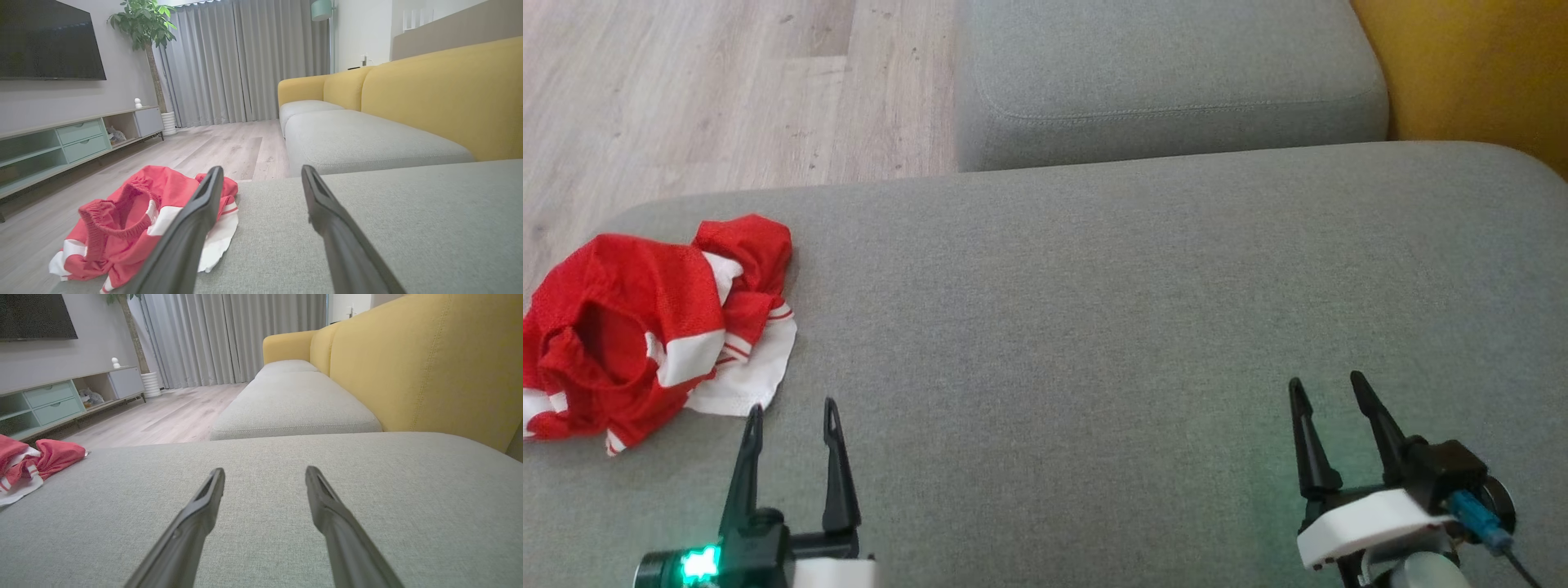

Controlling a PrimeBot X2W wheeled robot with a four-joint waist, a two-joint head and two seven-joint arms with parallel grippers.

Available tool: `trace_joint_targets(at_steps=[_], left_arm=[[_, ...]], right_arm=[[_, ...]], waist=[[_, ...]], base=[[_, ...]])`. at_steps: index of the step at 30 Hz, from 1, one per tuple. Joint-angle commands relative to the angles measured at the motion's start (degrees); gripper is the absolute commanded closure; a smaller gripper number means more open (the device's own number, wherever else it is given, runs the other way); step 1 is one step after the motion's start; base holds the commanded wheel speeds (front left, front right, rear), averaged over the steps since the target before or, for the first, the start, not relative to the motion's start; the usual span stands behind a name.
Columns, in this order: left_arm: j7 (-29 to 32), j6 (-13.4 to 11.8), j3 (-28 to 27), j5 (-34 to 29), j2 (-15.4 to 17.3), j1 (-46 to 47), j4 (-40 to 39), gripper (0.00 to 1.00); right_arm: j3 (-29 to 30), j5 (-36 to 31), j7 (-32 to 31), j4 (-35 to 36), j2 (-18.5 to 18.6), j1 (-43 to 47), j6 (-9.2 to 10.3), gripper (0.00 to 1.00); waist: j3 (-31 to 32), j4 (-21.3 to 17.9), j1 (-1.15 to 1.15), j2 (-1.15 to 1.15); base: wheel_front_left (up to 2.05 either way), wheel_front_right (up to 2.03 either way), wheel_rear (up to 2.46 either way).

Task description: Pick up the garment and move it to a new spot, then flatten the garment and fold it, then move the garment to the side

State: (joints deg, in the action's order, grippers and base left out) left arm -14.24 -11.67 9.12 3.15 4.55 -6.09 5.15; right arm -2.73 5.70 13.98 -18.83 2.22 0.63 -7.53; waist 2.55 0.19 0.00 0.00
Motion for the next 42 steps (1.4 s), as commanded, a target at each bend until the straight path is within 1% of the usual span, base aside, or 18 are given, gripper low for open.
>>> trace_joint_targets(at_steps=[1,6,14,21,25,28,31,39,40,41,42], left_arm=[[-0.8,-0.4,-1.9,-0.9,0.2,1.2,-1.8,0.00],[-0.8,0.4,-3.0,0.1,-0.4,1.0,-1.3,0.00],[-0.8,1.2,-3.8,-0.1,-1.0,1.0,0.2,0.00],[-0.8,2.6,-5.2,0.2,-1.2,1.5,1.6,0.00],[-0.8,3.7,-6.1,0.1,-1.2,2.3,3.3,0.00],[-0.8,3.0,-6.7,-0.3,-1.3,2.5,4.8,0.00],[-0.8,2.4,-6.4,-0.7,-1.4,2.3,5.1,0.00],[-0.8,1.1,-5.5,-1.0,-1.6,1.2,3.9,0.00],[-0.8,1.0,-5.6,-1.0,-1.6,1.1,3.7,0.00],[-0.8,1.0,-5.6,-1.0,-1.6,1.1,3.7,0.00],[-0.8,1.0,-5.6,-1.1,-1.6,0.9,3.6,0.00]], right_arm=[[-1.6,-1.5,1.0,1.5,0.7,-2.6,0.04,0.00],[-1.4,-1.4,1.0,1.5,0.7,-2.6,0.04,0.00],[-1.4,-1.7,1.0,1.6,0.7,-2.5,0.04,0.00],[-1.4,-1.8,1.0,1.4,0.7,-2.2,0.04,0.00],[-0.9,-1.5,1.0,1.2,0.7,-1.9,0.04,0.00],[-1.1,-1.6,1.0,1.1,0.7,-1.8,0.04,0.00],[-1.1,-1.7,1.0,1.3,0.7,-1.7,0.04,0.00],[-2.3,-0.9,1.0,1.3,0.7,-0.6,0.04,0.00],[-2.5,-0.7,1.0,1.2,0.7,-0.5,0.04,0.00],[-2.5,-0.7,1.0,1.2,0.7,-0.5,0.04,0.00],[-2.6,-0.7,1.0,1.2,0.7,-0.3,0.04,0.00]], waist=[[0.1,-0.1,0.00,0.00],[0.0,-0.3,0.00,0.00],[0.3,-0.3,0.00,0.00],[0.4,0.0,0.00,0.00],[0.4,1.0,0.00,0.00],[0.3,2.5,0.00,0.00],[0.4,4.8,0.00,0.00],[1.3,14.4,0.00,0.00],[1.5,15.4,0.00,0.00],[1.5,15.4,0.00,0.00],[1.6,16.7,0.00,0.00]], base=[[0.00,0.00,0.00],[0.00,0.00,0.00],[0.00,0.00,0.00],[0.00,0.00,0.00],[0.00,0.00,0.00],[0.00,0.00,0.00],[0.00,0.00,0.00],[0.00,0.00,0.00],[0.00,0.00,0.00],[0.00,0.00,0.00],[0.00,0.00,0.00]])
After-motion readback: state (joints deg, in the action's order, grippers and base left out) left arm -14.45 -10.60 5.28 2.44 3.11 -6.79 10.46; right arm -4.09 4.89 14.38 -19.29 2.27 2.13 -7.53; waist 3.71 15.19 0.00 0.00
